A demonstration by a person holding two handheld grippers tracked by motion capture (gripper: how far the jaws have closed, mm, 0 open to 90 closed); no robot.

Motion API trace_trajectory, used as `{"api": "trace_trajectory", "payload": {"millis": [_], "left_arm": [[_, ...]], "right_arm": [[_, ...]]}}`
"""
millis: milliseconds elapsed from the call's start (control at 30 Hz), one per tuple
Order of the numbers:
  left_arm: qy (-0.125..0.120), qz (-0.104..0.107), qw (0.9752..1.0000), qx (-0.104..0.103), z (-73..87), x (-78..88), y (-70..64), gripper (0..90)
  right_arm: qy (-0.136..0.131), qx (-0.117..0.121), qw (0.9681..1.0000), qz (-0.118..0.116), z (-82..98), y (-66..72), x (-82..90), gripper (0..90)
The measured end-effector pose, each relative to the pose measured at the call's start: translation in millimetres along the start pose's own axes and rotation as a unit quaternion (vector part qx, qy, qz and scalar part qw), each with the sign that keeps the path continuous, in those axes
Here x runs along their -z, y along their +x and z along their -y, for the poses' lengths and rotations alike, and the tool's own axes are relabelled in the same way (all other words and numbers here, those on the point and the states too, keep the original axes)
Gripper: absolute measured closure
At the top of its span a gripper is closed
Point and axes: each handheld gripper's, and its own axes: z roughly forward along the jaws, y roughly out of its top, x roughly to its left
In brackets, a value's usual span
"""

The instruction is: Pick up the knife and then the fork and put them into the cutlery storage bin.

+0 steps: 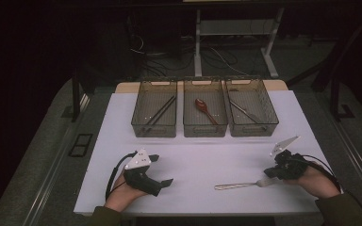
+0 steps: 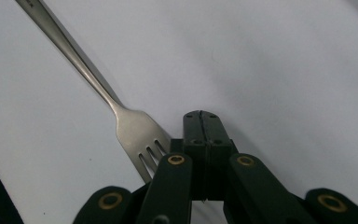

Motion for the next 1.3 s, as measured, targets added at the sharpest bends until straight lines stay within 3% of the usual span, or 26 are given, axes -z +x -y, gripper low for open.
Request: {"api": "trace_trajectory", "payload": {"millis": [100, 233, 267, 400, 633, 800, 900, 1000, 1233, 1300], "left_arm": [[-0.001, 0.0, 1.0, 0.0, 0.1, 0.0, -0.3, 0.0], [0.002, 0.001, 1.0, -0.004, -0.8, -0.2, -0.9, 0.0], [0.002, 0.001, 1.0, -0.004, -0.9, -0.2, -1.0, 0.0], [0.0, 0.0, 1.0, -0.004, -1.2, 0.3, -1.0, 0.0], [0.002, 0.002, 1.0, -0.004, -0.9, -0.7, -1.1, 0.0], [0.0, 0.002, 1.0, -0.003, -0.3, -1.2, -1.5, 0.0], [0.001, 0.003, 1.0, -0.003, -0.1, -1.3, -1.4, 0.0], [0.0, 0.004, 1.0, -0.002, 0.0, -1.5, -1.6, 0.0], [0.007, 0.006, 0.9999, -0.005, 0.1, -2.6, -1.3, 0.0], [0.006, 0.007, 0.9999, -0.004, 0.4, -2.9, -1.3, 0.0]], "right_arm": [[-0.017, 0.015, 0.9997, -0.003, -3.3, -0.2, 5.6, 82.3], [-0.017, 0.068, 0.9974, -0.015, -11.7, 9.2, 9.0, 71.1], [-0.014, 0.095, 0.9953, -0.014, -14.3, 10.7, 8.6, 69.7], [0.007, 0.159, 0.9872, -0.013, -27.7, 21.5, 6.0, 65.4], [0.056, 0.237, 0.9694, -0.032, -42.0, 36.8, -7.5, 64.4], [0.086, 0.272, 0.9575, -0.045, -49.7, 46.8, -19.0, 68.0], [0.1, 0.285, 0.9521, -0.048, -53.0, 50.5, -23.6, 70.8], [0.111, 0.294, 0.948, -0.051, -54.4, 53.0, -26.2, 72.1], [0.127, 0.306, 0.942, -0.053, -57.7, 56.2, -29.8, 74.8], [0.132, 0.316, 0.9379, -0.052, -60.0, 56.5, -31.3, 76.7]]}}
